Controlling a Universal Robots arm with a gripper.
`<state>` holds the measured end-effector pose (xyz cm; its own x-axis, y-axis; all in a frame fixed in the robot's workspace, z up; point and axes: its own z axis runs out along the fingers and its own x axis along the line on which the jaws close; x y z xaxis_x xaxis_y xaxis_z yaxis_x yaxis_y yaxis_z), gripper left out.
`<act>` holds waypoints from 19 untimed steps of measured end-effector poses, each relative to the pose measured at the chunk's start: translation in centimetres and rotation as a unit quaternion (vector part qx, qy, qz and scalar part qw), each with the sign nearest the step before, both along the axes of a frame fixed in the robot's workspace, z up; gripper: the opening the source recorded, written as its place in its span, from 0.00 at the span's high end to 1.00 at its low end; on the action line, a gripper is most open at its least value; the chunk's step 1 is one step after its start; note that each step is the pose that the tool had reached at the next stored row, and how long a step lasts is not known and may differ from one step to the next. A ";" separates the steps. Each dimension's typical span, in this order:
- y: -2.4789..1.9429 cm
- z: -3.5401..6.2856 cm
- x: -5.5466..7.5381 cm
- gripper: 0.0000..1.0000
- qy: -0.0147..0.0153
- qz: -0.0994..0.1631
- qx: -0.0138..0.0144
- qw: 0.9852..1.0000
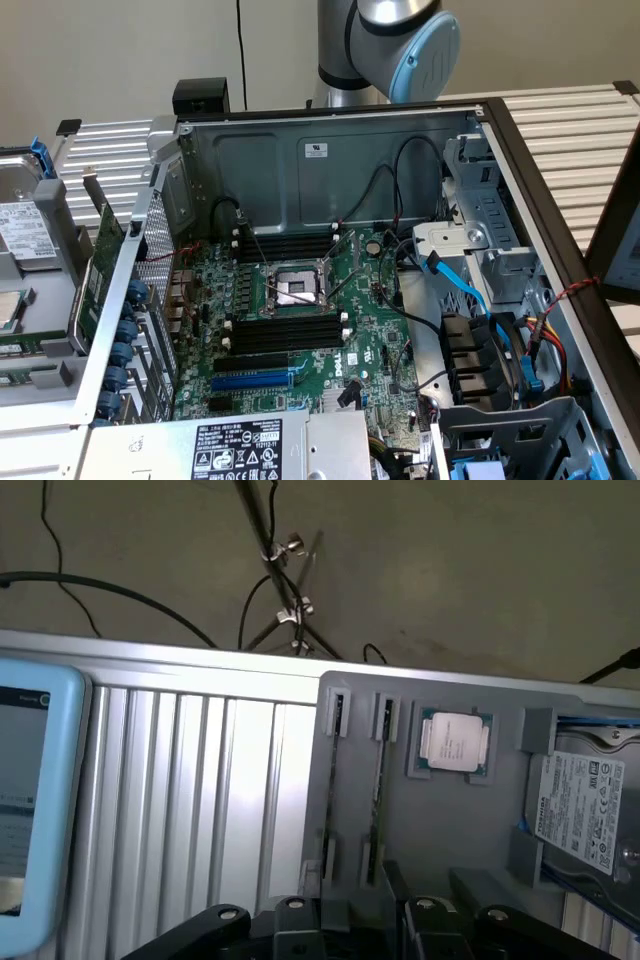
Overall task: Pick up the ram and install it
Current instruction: 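Pick up the ram and move it above insertion slot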
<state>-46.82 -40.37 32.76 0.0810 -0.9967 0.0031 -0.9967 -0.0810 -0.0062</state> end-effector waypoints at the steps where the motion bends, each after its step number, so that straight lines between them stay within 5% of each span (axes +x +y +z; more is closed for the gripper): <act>1: -0.01 -0.19 -0.1 0.64 0.000 0.000 0.000 1.000; 12: 0.28 -2.20 -0.2 0.64 0.000 -0.018 0.000 1.000; 19: 0.01 -3.46 -0.2 0.64 0.000 -0.024 0.000 1.000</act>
